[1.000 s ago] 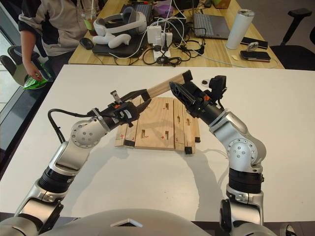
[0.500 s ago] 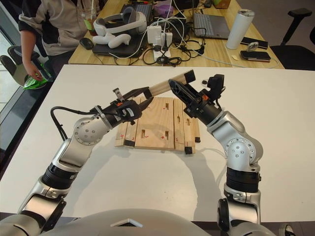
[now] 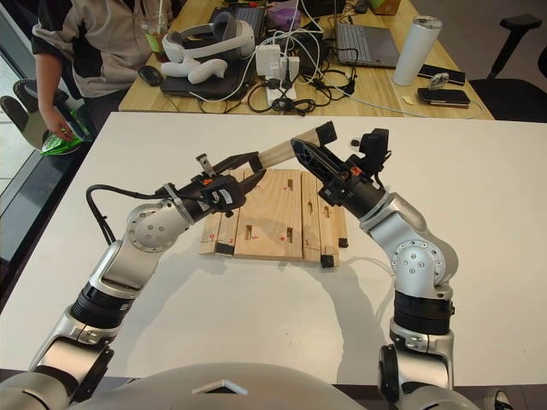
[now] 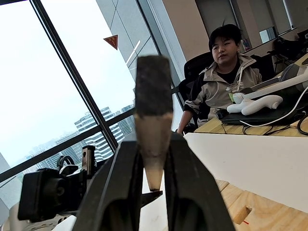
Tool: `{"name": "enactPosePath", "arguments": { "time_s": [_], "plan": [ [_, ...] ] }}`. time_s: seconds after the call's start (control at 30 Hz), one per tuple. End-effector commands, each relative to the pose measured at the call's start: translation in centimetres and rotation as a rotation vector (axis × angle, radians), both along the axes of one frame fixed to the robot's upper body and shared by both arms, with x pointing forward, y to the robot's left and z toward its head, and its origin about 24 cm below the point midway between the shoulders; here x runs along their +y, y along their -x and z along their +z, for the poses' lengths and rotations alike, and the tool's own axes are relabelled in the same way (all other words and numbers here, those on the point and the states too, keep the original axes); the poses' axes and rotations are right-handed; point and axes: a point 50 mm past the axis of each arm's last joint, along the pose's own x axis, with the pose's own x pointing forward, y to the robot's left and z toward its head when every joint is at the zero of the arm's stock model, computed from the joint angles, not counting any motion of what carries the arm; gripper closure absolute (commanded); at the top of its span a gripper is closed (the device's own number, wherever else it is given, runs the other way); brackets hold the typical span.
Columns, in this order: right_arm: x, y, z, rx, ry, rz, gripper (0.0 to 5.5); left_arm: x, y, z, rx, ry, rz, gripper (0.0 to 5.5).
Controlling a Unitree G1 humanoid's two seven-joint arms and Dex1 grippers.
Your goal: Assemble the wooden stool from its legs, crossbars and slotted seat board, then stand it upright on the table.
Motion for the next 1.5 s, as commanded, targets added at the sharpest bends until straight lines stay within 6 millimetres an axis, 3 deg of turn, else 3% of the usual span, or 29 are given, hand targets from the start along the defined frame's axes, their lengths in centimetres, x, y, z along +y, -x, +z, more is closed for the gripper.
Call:
{"name": "enactPosePath", "arguments": {
  "time_s": [0.03,0.13,0.27,0.33,0.47,0.57,0.7,0.87,1.2,1.37,1.5],
  "plan": [
    [-0.2,-0.2,0.3,-0.015,0.01,-0.021,5.1,0.3,-0.1,-0.5,0.022,-0.063,0.016,3.28],
    [-1.0,-1.2,0.2,-0.011,0.043,-0.144,5.1,1.1,-0.2,-1.5,0.059,-0.144,0.049,3.23],
    [-1.1,-1.9,0.6,-0.025,0.255,-0.398,5.1,3.0,-0.6,-2.1,0.131,-0.162,0.155,3.23],
    [-0.6,-1.3,1.0,-0.018,0.302,-0.504,5.1,3.9,-0.8,-1.5,0.181,-0.074,0.207,3.23],
    [-0.3,-0.3,0.2,0.043,0.569,-0.82,5.1,5.6,-2.0,0.8,0.28,0.245,0.384,3.23],
    [0.7,0.8,-1.0,0.153,0.754,-0.895,5.1,5.9,-2.2,1.9,0.343,0.395,0.433,3.23],
    [2.0,2.4,-2.1,0.253,0.782,-0.798,5.1,5.7,-1.9,2.2,0.392,0.458,0.443,3.23],
    [1.9,3.3,-2.9,0.386,0.798,-0.803,5.1,5.6,-1.8,2.2,0.41,0.46,0.454,3.23],
    [0.3,2.1,-3.6,0.407,0.836,-0.888,5.1,4.7,-1.2,1.7,0.434,0.55,0.475,3.23],
    [0.6,1.5,-4.0,0.392,0.796,-0.876,5.1,4.5,0.0,1.8,0.476,0.885,0.619,3.23],
    [0.9,1.4,-4.1,0.383,0.775,-0.873,5.1,4.2,1.3,0.9,0.52,0.971,0.697,3.23]
  ]
}}
